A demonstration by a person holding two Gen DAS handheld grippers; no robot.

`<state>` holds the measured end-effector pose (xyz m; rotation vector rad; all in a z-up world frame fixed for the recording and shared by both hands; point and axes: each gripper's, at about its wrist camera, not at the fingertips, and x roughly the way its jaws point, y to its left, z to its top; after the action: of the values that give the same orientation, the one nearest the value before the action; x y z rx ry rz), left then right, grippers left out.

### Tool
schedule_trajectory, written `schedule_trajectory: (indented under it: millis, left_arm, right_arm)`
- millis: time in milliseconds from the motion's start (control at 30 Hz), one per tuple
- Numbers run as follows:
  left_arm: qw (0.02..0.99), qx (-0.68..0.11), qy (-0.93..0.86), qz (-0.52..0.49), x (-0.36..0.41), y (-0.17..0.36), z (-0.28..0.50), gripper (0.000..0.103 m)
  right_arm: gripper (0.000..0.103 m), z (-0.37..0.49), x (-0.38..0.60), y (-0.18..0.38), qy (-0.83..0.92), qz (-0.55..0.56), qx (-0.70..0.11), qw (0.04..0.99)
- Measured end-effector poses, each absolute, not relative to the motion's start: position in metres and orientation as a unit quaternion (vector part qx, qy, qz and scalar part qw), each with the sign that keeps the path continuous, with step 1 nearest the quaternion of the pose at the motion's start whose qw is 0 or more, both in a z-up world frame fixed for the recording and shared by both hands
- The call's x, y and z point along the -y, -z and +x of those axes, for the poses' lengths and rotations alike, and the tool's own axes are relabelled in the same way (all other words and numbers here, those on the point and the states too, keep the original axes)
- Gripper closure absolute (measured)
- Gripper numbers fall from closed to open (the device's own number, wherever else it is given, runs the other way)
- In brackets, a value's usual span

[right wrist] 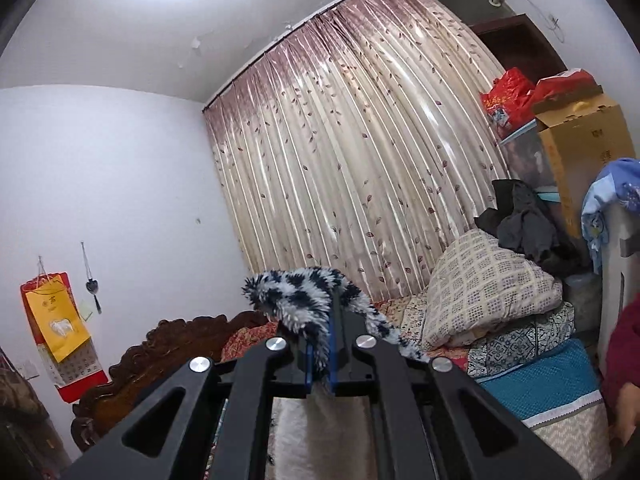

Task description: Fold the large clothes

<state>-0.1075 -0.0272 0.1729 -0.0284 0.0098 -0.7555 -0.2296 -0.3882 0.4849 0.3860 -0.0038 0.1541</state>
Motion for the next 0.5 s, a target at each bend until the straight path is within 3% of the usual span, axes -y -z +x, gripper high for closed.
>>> schedule_trajectory:
  millis: [167, 267, 500]
  left_arm:
    - [0.945, 0.069, 0.316, -0.054, -0.030, -0.263, -0.115, 0.097]
    - [0.947, 0.073, 0.311, -0.044, -0.042, -0.303, -0.117, 0.097]
    - [0.950, 0.067, 0.306, 0.008, -0.014, -0.322, -0.117, 0.097]
  right_arm:
    - [0.073, -0.262, 0.404, -0.462, -0.076, 0.196, 0.003, 0.978]
    - [0.073, -0.282, 0.415, -0.434, -0.079, 0.210, 0.002, 0.974]
    - [0.073, -0.305, 0.428, -0.372, -0.067, 0.226, -0.028, 0.972]
